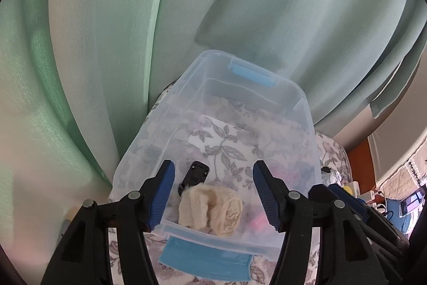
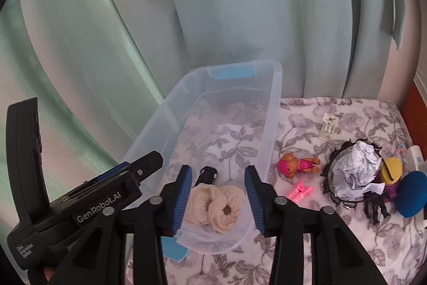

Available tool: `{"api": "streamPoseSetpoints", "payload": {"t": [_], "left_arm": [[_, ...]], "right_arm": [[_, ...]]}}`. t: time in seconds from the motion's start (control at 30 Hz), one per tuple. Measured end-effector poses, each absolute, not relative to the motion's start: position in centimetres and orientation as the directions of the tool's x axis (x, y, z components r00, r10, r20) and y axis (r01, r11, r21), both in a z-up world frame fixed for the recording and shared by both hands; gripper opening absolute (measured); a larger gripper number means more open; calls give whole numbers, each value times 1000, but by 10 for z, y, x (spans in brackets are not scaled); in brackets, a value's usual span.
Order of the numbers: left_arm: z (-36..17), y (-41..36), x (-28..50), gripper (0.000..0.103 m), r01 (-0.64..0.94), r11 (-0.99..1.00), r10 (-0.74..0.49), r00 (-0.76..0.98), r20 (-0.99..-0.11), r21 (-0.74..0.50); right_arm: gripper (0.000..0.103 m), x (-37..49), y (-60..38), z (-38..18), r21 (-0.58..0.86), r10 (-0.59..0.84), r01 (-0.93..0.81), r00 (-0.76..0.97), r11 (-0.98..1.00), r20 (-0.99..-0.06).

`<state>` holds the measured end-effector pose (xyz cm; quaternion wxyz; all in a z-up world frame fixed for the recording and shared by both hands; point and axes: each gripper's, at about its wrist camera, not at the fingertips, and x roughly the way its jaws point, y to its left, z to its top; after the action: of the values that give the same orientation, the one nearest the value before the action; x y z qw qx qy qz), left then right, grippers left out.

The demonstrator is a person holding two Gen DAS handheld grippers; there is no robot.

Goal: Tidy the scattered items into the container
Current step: 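Open the right tool dropping the car while the left tool releases the scrunchie into the container, then move both tools back toward the pink hair clip and blue ball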

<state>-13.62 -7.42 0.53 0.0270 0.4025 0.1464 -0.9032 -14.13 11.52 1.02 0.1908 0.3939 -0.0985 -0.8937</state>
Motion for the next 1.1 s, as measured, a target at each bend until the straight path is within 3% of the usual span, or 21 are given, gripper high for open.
{"api": "streamPoseSetpoints", "payload": {"t": [0.23, 0.6, 1.1], "left_arm": [[27, -57, -124, 73, 132, -964, 72, -706, -704, -231], [63, 1, -98, 76, 19, -984, 105, -751, -652, -180], [79, 83, -72, 77, -132, -985, 175, -757, -630, -115]], "right_arm": [[63, -120, 150, 30, 352, -407, 227, -674, -908, -616], [82, -83, 231, 48, 408, -354, 130, -762, -903, -541], [90, -33, 342, 38, 484, -249, -25, -833, -874, -493]]}}
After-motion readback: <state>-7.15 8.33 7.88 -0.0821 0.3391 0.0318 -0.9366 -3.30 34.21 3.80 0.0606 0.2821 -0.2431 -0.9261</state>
